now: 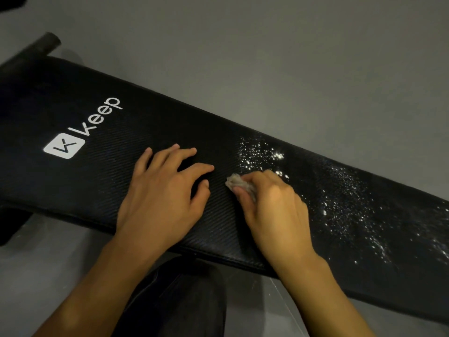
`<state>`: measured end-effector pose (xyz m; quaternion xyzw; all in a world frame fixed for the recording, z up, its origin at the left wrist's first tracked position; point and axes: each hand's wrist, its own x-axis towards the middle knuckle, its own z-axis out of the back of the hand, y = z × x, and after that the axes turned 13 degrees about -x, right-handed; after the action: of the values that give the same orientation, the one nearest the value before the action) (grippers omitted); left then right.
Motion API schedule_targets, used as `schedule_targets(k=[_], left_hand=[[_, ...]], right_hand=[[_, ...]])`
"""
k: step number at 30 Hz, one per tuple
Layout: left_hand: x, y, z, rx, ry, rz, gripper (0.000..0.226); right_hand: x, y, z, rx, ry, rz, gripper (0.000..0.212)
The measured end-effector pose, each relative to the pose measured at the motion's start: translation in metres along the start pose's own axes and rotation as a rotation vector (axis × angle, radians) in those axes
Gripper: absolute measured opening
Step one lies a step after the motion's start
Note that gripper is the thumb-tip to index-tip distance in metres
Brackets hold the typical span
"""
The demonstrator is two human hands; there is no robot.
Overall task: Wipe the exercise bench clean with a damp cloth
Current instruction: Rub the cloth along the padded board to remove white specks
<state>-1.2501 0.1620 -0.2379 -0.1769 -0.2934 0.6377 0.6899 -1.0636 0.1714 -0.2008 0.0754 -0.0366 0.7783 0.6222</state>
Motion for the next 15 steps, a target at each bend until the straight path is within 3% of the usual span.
schedule_targets(k=[4,11,15], left_hand=[[0.000,0.000,-0.001,0.008,-0.009,0.002,0.053],[0.001,0.002,-0.002,0.016,-0.009,-0.005,0.050],[0.001,0.003,-0.002,0.013,-0.008,-0.001,0.049]], right_hand=[[-0.024,-0.001,0.011,0.030,0.086,0.061,0.023],[0.039,0.000,0.002,-0.137,0.041,-0.036,0.032],[0.024,0.002,0.004,-0.054,0.036,0.013,0.031]])
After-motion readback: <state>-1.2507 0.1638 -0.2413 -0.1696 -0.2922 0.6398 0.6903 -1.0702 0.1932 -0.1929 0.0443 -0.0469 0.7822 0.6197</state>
